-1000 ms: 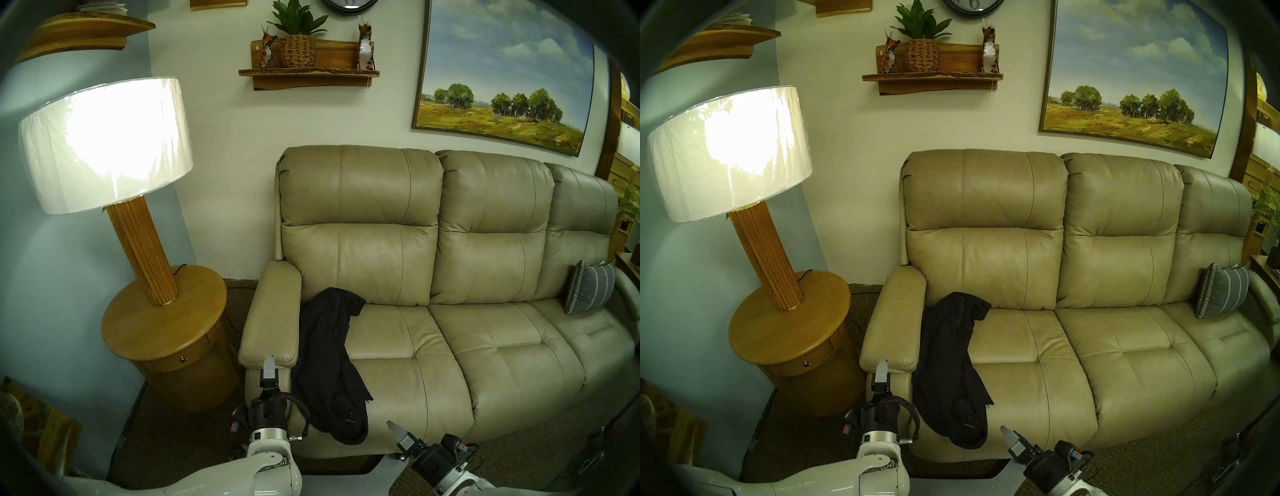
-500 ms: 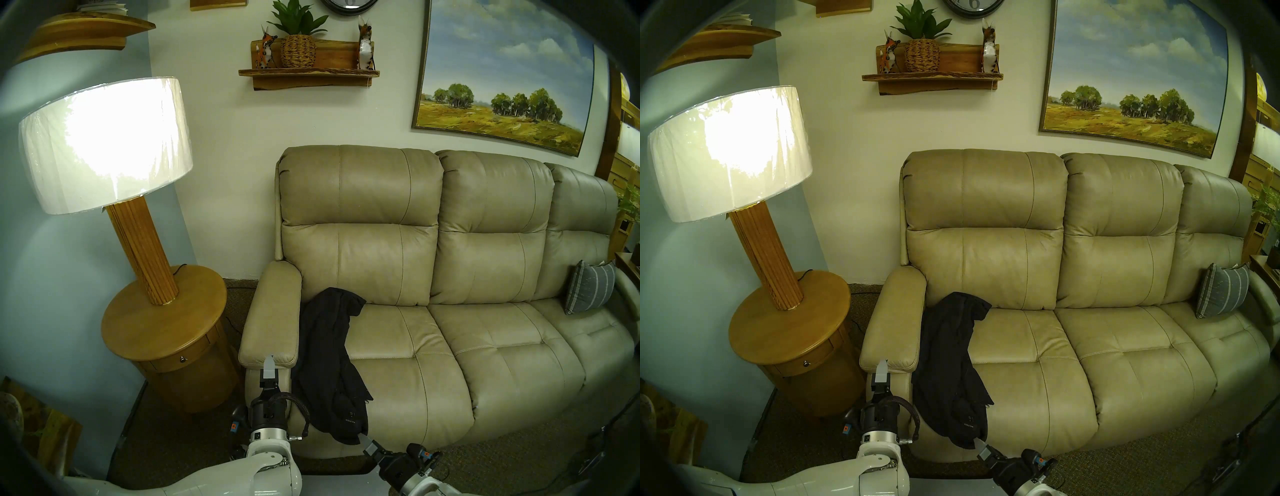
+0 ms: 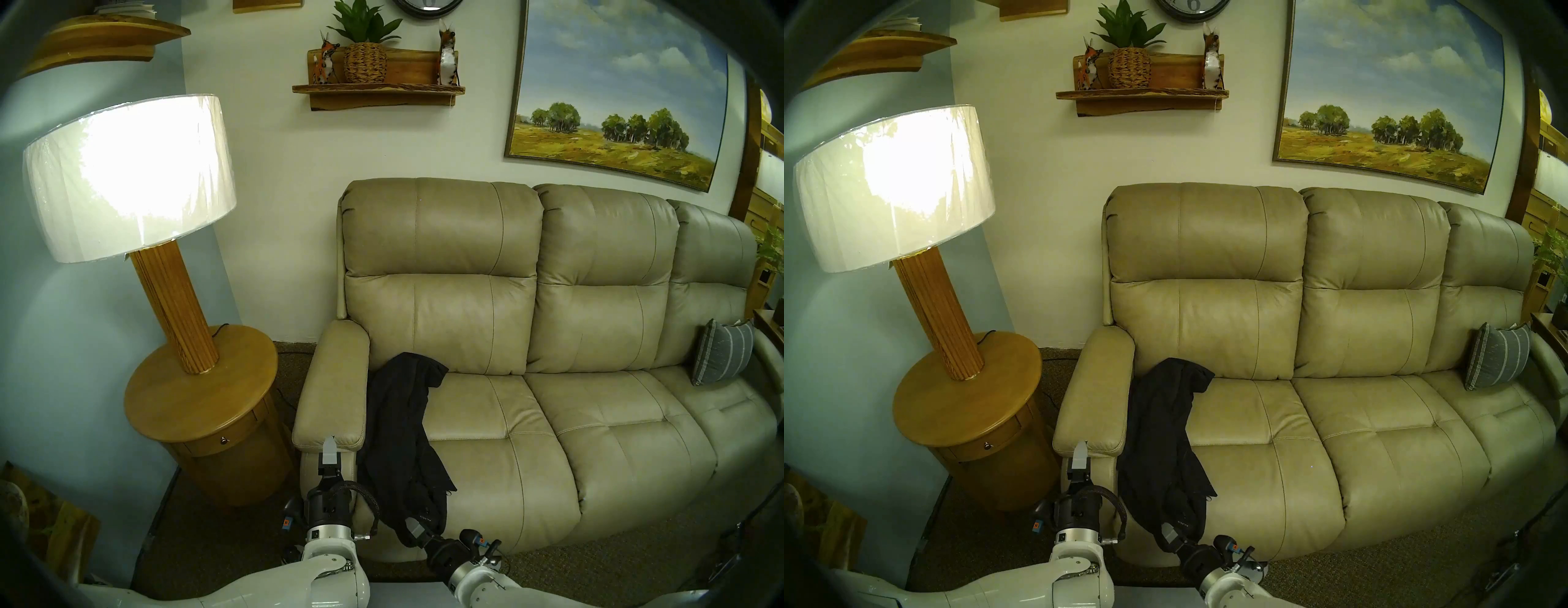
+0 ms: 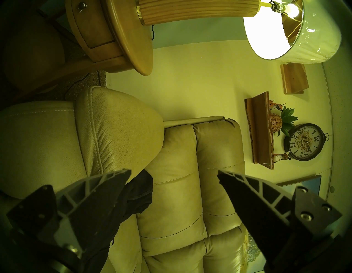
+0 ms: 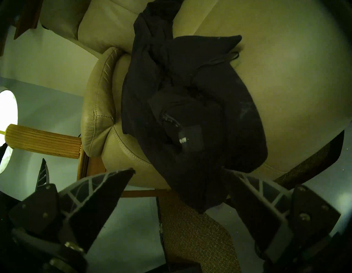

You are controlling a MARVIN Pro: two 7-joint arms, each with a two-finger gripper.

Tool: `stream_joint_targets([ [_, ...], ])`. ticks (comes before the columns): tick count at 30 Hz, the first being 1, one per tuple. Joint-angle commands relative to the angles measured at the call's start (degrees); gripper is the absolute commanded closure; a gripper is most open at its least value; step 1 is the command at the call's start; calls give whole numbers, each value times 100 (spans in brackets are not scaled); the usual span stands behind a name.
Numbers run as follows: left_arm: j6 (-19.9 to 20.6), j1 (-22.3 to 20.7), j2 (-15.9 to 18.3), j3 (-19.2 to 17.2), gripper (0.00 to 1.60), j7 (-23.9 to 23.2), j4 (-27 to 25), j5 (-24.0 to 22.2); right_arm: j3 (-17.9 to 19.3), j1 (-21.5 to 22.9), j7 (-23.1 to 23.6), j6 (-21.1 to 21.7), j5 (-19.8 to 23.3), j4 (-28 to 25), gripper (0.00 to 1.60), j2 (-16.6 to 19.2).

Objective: Drape jacket on sofa arm

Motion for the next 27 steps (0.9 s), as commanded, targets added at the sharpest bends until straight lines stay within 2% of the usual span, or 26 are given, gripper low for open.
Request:
stream_joint_targets([
  [1, -1, -7, -1, -4, 0, -40, -44, 24, -62, 447, -339, -228, 297, 283, 0, -671],
  [7, 0, -5, 0, -6, 0, -43, -46, 27, -7, 602, -623, -416, 602, 704, 0, -1027],
  [10, 0, -5, 0, -7, 0, -43, -47, 28, 68, 717, -646, -474, 625, 943, 0, -1250],
  [13, 0, -6, -1, -6, 0, -39, -45, 28, 114, 744, -479, -688, 549, 687, 0, -1243],
  [14, 0, -7, -2, -5, 0, -37, -44, 28, 121, 751, -419, -786, 495, 591, 83, -1241],
  [15, 0, -8, -3, -4, 0, -34, -41, 27, 124, 769, -318, -823, 445, 438, 93, -1215],
  [16, 13, -7, 24, -2, 0, -30, -53, 30, 132, 804, -266, -823, 428, 329, 114, -1178],
  [18, 22, -8, 43, -1, 0, -25, -55, 31, 147, 920, -110, -893, 359, 183, 146, -1179],
  [20, 31, -7, 65, 0, 0, -21, -57, 33, 149, 1048, 53, -951, 249, 53, 160, -1186],
  [27, -31, 84, 269, -137, 0, -78, -145, 3, 129, 1442, 401, -1142, -234, -450, 160, -1092],
])
